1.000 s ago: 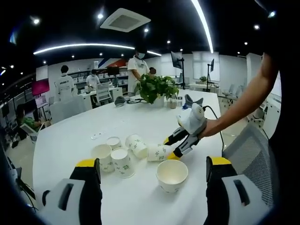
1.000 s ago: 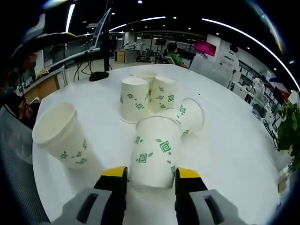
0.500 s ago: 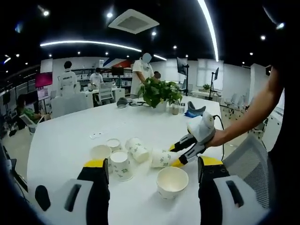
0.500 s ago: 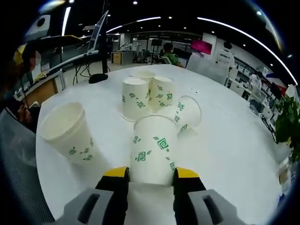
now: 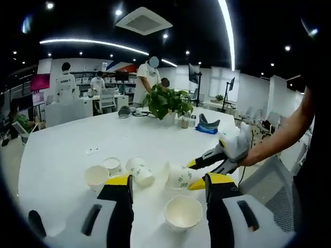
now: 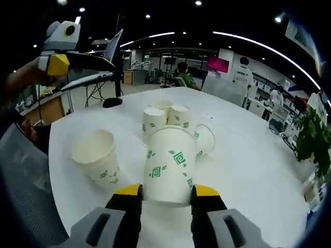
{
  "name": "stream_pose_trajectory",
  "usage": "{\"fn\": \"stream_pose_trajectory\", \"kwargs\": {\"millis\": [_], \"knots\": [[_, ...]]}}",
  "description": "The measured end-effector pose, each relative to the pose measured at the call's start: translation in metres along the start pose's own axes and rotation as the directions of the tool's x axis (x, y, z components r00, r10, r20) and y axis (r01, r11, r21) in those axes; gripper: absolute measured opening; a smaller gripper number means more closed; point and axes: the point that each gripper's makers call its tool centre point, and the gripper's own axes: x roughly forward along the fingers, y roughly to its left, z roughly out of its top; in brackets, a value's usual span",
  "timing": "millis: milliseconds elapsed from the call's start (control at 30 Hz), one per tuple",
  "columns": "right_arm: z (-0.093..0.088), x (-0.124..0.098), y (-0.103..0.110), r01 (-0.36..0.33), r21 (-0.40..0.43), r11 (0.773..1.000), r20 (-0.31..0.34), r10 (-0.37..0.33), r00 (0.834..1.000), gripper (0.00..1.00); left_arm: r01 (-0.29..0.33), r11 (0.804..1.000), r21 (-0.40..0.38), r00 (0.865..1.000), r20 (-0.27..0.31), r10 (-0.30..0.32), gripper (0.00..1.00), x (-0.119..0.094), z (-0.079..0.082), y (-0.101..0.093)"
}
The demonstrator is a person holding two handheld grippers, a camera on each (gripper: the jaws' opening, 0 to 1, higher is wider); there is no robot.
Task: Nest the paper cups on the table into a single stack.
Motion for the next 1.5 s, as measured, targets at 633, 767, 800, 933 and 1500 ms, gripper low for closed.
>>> {"fn": "stream_pose_trajectory", "kwargs": {"millis": [633, 767, 800, 933, 1500], "knots": [[0.067, -0.048, 0.039, -0.059, -0.140, 0.988, 0.207, 0.087, 0.974, 0.36, 0.190, 0.981, 0.036, 0.981, -0.032, -0.189, 0.26, 0.027, 0.015, -0.036], [0.077, -0.053, 0.046, -0.061, -0.178, 0.982, 0.245, 0.105, 0.964, 0.36, 0.222, 0.974, 0.044, 0.975, -0.036, -0.221, 0.18, 0.026, 0.016, -0.042], [0.079, -0.054, 0.047, -0.058, -0.186, 0.981, 0.252, 0.105, 0.962, 0.36, 0.230, 0.972, 0.046, 0.973, -0.035, -0.228, 0.15, 0.025, 0.016, -0.043], [0.081, -0.054, 0.048, -0.050, -0.209, 0.977, 0.267, 0.106, 0.958, 0.36, 0.269, 0.962, 0.048, 0.963, -0.034, -0.268, 0.10, 0.022, 0.017, -0.052], [0.079, -0.057, 0.050, -0.017, -0.216, 0.976, 0.260, 0.074, 0.963, 0.46, 0.315, 0.945, 0.083, 0.949, -0.002, -0.316, 0.00, 0.004, 0.033, -0.068]]}}
